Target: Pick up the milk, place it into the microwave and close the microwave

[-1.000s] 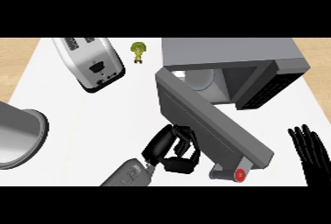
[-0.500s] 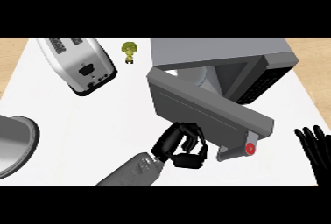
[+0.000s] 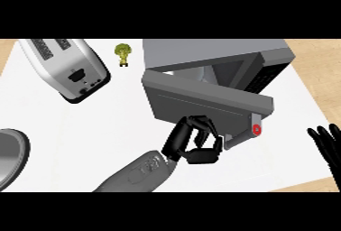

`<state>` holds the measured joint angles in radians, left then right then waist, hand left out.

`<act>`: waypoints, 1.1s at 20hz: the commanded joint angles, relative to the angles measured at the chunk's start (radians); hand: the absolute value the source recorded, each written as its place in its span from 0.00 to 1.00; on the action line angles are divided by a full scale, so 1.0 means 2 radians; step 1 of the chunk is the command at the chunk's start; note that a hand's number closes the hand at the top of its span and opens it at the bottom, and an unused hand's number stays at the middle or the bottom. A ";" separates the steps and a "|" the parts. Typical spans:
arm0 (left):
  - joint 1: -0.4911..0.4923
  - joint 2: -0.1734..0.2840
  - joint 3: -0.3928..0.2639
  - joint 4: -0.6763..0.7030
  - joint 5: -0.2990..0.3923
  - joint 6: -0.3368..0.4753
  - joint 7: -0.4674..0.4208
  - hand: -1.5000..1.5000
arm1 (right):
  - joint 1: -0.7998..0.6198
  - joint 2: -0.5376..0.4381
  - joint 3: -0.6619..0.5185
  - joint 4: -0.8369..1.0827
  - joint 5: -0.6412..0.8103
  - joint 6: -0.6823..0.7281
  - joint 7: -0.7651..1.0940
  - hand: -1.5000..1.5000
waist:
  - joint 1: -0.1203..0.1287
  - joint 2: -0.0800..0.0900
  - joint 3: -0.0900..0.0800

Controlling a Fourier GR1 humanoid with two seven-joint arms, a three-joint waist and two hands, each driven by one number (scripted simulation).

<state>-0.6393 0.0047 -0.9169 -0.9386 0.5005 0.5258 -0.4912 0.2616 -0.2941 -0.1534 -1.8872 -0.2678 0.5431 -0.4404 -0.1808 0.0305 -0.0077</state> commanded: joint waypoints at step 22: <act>-0.120 -0.002 0.059 0.044 0.184 0.144 -0.009 0.00 | -0.127 -0.120 -0.110 -0.042 0.071 -0.050 0.018 1.00 | -0.038 0.021 0.001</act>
<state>-0.7947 -0.0006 -0.8814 -0.9039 0.8234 0.7861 -0.5035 0.0364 -0.5184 -0.3606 -1.9766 -0.1456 0.4582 -0.4026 -0.2554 0.0633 -0.0061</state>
